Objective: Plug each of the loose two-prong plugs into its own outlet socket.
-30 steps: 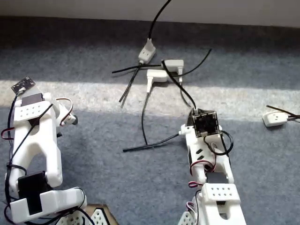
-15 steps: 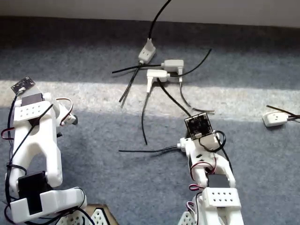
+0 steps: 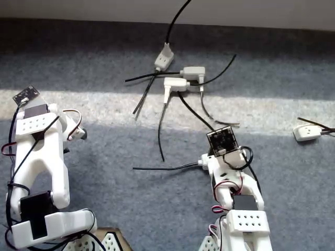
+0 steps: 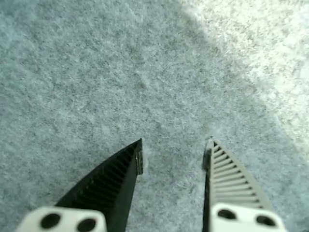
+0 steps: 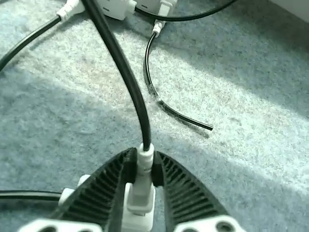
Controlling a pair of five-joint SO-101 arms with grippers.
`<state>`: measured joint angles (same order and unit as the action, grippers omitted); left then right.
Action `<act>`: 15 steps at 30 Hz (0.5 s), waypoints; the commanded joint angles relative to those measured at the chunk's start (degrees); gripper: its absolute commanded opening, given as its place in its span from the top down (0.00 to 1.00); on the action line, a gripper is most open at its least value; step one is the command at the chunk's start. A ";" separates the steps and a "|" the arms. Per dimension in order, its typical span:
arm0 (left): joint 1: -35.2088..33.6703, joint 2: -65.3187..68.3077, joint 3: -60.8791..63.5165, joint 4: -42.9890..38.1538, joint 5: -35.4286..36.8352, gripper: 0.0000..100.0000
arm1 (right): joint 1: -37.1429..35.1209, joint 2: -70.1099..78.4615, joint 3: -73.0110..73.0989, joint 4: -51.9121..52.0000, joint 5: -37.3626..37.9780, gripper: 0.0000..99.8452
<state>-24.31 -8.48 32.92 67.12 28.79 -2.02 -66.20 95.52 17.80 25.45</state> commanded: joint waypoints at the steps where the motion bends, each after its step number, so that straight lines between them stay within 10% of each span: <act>1: 2.07 -1.54 -0.22 -0.44 0.70 0.79 | 4.88 -0.04 7.78 1.63 1.05 0.99; 10: 2.24 -1.54 -0.22 -0.53 0.79 0.79 | 9.27 -0.13 6.73 3.91 1.14 0.99; 15: 2.24 -1.54 -0.31 -0.53 0.79 0.79 | 9.27 -0.13 -3.74 21.85 0.88 0.99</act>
<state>-23.08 -8.48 32.92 67.12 29.05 5.54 -66.64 94.90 28.35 25.80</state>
